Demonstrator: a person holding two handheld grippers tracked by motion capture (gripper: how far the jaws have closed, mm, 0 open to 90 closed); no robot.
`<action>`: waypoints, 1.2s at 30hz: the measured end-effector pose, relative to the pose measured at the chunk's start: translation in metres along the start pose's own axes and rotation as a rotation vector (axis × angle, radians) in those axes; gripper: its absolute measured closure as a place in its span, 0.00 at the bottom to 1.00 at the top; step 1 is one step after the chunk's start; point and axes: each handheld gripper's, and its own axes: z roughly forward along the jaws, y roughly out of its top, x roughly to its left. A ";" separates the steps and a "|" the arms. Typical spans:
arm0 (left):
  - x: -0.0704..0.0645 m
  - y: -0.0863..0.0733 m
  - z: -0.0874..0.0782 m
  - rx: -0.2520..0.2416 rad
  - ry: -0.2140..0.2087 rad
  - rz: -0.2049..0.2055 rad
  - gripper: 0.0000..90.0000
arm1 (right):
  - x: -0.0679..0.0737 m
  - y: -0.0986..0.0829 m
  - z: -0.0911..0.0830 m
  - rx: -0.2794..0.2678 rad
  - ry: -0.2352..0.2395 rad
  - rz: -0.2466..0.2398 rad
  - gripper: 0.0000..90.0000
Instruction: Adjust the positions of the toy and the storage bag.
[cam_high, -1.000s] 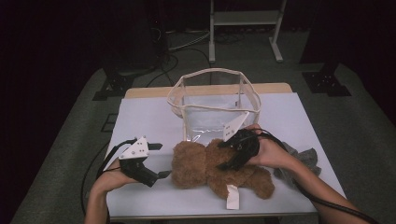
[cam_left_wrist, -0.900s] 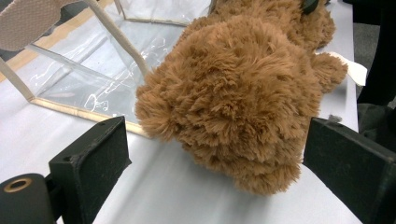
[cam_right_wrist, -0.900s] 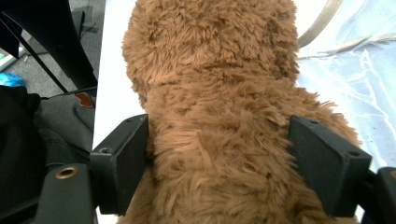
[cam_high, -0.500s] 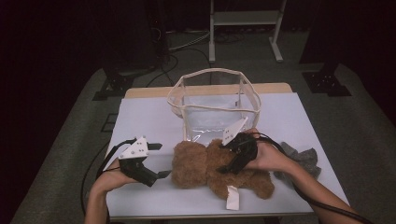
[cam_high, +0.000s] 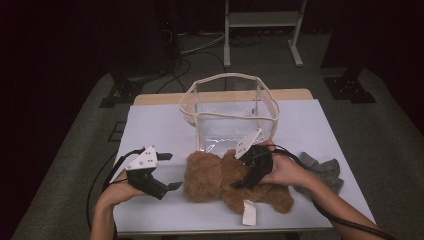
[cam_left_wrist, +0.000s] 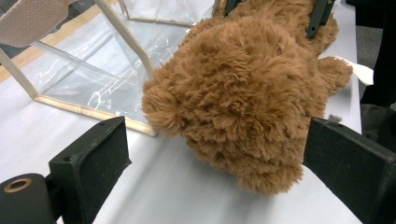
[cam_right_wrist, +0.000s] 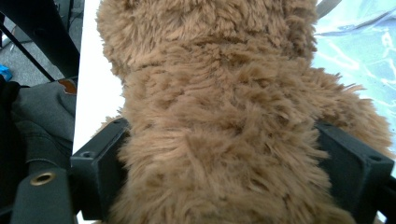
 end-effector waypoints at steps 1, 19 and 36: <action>0.000 0.000 0.000 0.001 0.000 0.001 0.07 | 0.000 0.000 0.001 0.002 -0.002 0.000 0.15; 0.002 -0.004 -0.001 0.003 0.012 -0.010 0.07 | 0.000 -0.005 0.004 0.031 -0.022 0.004 0.39; 0.005 -0.007 -0.006 -0.007 0.017 -0.022 0.07 | -0.006 -0.002 -0.014 -0.008 0.008 0.037 0.61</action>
